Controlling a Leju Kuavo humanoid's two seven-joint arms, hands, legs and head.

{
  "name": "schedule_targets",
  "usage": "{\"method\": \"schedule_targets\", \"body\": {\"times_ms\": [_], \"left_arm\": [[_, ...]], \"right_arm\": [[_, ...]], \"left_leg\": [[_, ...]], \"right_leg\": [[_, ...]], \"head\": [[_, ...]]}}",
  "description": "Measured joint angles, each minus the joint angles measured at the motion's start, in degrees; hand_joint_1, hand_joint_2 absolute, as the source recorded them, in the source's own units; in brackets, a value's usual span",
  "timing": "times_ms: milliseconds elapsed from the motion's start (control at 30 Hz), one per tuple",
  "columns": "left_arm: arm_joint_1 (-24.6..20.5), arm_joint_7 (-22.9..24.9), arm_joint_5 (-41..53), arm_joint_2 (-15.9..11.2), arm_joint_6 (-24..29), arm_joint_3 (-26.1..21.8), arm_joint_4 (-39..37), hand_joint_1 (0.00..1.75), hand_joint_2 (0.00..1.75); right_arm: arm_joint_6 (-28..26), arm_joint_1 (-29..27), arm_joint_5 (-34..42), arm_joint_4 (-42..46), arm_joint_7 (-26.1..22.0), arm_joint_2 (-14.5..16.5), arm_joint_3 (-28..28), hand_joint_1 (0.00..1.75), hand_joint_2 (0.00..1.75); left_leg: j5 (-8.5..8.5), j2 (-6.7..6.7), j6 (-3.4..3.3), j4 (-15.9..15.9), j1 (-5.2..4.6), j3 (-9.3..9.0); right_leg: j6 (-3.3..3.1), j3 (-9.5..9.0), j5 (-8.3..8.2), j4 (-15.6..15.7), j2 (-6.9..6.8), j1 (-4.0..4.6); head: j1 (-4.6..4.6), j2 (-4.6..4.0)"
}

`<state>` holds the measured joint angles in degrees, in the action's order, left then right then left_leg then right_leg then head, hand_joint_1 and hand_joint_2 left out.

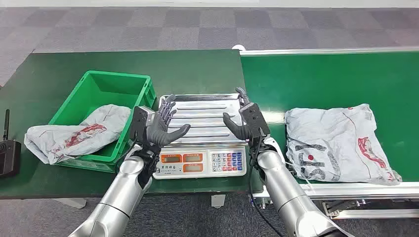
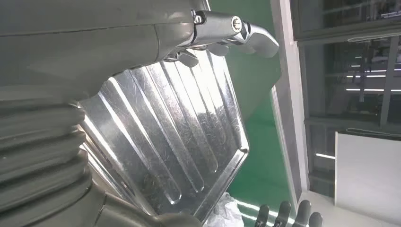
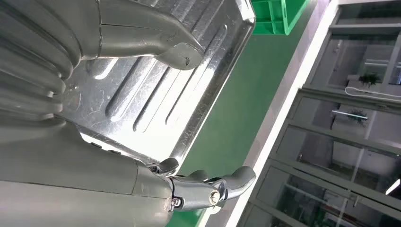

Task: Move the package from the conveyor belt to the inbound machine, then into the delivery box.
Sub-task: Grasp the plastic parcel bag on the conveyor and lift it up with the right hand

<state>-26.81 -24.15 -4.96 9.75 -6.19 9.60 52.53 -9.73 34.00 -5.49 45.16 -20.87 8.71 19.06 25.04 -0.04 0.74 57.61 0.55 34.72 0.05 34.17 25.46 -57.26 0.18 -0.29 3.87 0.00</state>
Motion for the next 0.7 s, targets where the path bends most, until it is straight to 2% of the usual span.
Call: {"method": "schedule_targets", "body": {"times_ms": [133,267,567,700], "left_arm": [[0.34,-0.02,0.30,-0.01,0.51,0.00,0.53,0.00,1.75],[0.98,0.01,0.33,-0.10,1.02,-0.11,1.37,0.00,1.75],[3.48,-0.24,-0.45,-1.03,1.10,-2.63,2.57,0.00,1.75],[4.20,-0.32,-0.50,-1.29,1.09,-3.31,2.98,0.00,1.75]], "right_arm": [[-2.76,0.08,-1.47,-0.27,0.62,0.00,0.09,0.00,1.75],[-8.73,0.46,-3.94,-1.20,2.44,-1.08,-0.38,0.00,1.75],[-24.55,1.23,-12.01,-7.80,2.50,-7.86,-5.42,0.00,1.75],[-28.49,1.13,-14.91,-10.90,3.37,-10.15,-7.42,0.00,1.75]], "left_leg": [[0.00,0.00,0.00,0.00,0.00,0.00],[0.00,-0.04,0.00,0.00,0.00,0.00],[0.02,-0.11,-0.04,0.01,-0.01,0.01],[0.05,-0.10,-0.05,0.01,-0.02,0.02]], "right_leg": [[0.00,0.00,0.00,0.00,0.00,0.00],[0.00,0.01,0.00,0.01,-0.04,-0.02],[0.04,0.00,0.01,0.03,-0.09,-0.11],[0.05,0.02,0.02,0.03,-0.07,-0.11]], "head": [[0.00,0.00],[0.00,0.00],[-0.01,0.00],[-0.01,0.00]]}}
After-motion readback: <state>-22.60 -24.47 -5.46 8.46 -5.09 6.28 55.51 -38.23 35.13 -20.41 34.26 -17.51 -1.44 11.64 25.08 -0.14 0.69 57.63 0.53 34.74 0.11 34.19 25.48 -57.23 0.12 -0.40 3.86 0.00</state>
